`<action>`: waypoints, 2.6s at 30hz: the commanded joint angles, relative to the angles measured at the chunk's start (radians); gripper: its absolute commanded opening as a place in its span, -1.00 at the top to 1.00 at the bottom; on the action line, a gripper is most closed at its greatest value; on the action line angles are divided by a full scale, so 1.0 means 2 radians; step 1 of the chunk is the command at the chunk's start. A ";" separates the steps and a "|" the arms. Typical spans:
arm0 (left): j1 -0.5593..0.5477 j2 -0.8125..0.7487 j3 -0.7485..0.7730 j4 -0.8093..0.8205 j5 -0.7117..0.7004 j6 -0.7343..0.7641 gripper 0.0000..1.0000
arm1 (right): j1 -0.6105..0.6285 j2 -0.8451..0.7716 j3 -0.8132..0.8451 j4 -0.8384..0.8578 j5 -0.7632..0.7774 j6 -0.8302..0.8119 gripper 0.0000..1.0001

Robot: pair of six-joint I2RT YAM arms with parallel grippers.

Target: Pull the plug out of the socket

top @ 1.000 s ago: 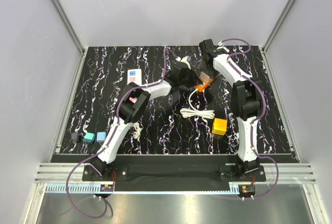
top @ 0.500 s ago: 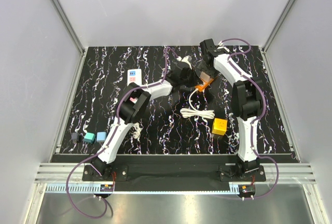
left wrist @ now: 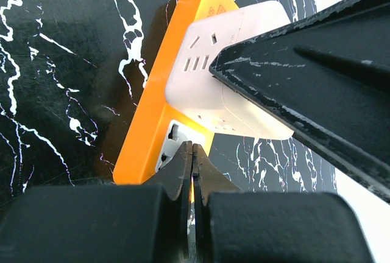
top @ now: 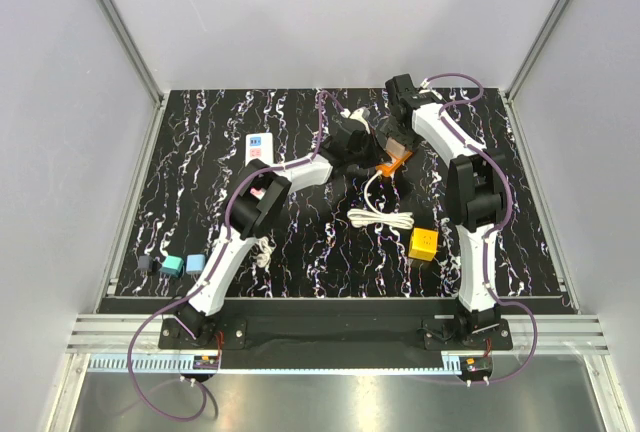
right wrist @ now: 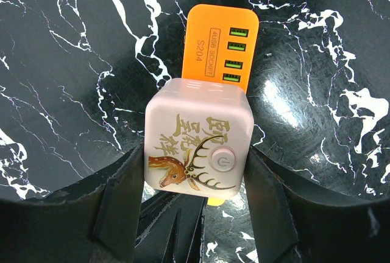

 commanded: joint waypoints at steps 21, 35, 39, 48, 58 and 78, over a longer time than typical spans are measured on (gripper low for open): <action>-0.005 0.008 0.003 -0.055 -0.038 0.022 1.00 | 0.005 0.020 0.093 -0.064 -0.013 -0.038 1.00; -0.005 0.008 0.004 -0.059 -0.037 0.027 1.00 | -0.014 0.022 0.089 -0.024 -0.003 -0.059 1.00; -0.005 0.009 0.005 -0.058 -0.040 0.025 1.00 | -0.005 0.027 0.106 -0.059 -0.022 -0.064 1.00; -0.005 0.004 -0.003 -0.055 -0.043 0.027 1.00 | 0.002 0.027 0.108 -0.060 -0.035 -0.066 1.00; -0.004 0.004 0.000 -0.058 -0.042 0.028 1.00 | -0.002 0.063 0.204 -0.126 -0.024 -0.080 1.00; -0.004 0.006 0.003 -0.060 -0.040 0.029 1.00 | -0.014 0.075 0.266 -0.123 -0.027 -0.091 1.00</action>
